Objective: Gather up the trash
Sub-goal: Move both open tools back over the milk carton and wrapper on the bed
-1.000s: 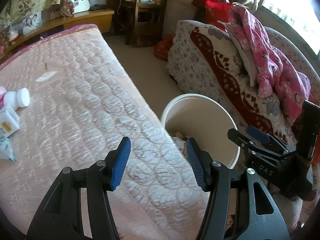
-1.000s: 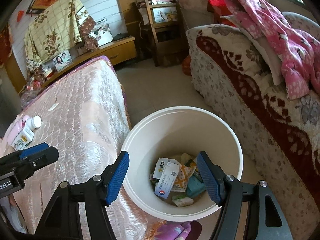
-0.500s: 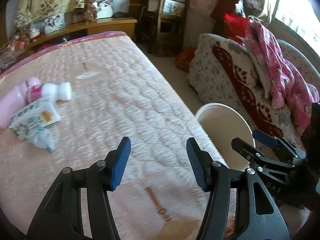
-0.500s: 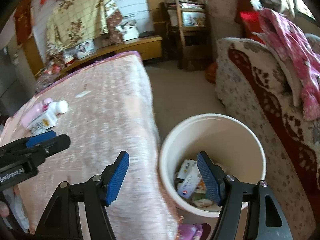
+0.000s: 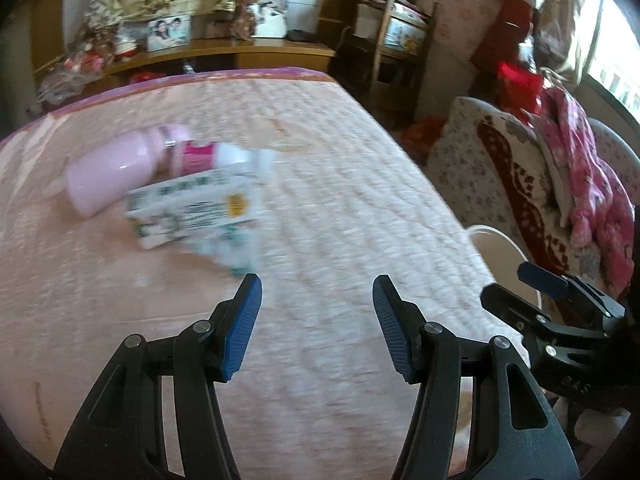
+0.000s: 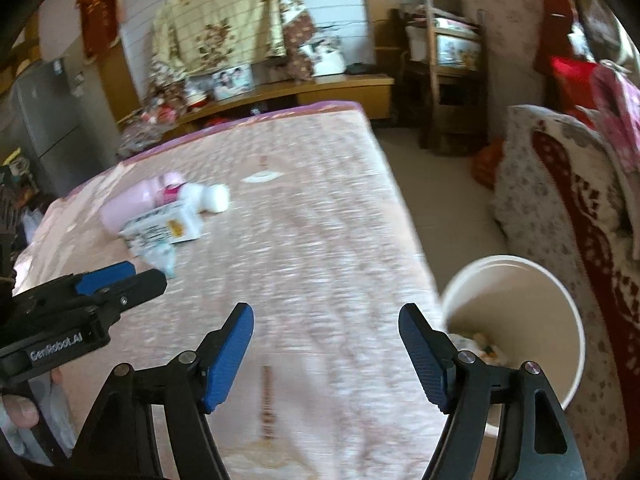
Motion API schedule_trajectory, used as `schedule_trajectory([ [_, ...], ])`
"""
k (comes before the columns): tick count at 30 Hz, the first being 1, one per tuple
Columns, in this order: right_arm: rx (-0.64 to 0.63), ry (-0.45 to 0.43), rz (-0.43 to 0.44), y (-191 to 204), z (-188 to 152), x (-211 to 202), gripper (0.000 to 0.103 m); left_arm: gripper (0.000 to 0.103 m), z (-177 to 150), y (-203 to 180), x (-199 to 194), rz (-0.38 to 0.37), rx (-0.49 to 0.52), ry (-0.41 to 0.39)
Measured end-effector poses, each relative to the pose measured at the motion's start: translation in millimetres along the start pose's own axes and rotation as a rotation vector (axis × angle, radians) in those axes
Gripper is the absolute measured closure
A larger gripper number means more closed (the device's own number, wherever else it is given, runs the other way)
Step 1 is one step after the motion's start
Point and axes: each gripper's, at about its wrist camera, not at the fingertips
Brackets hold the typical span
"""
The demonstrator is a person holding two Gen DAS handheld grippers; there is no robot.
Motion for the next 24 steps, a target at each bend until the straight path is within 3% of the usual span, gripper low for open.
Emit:
schedule_trajectory([
  [11, -0.075, 0.066, 0.091, 62, -3, 27, 0.03, 0.046, 14, 87, -8, 0.058, -0.044, 0.009],
  [20, -0.097, 0.087, 0.096, 71, -1, 40, 0.03, 0.046, 31, 101, 6, 0.063, 0.015, 0.008],
  [24, -0.09, 0.095, 0.103, 71, 1, 45, 0.03, 0.04, 38, 102, 12, 0.059, 0.046, 0.011],
])
Point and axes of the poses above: each gripper's, at about its wrist camera, not at the fingertips, and x roughly the way its jaws point, y to its left, z to its top, and after that the axes turned 11 degrees about -z, right-handed
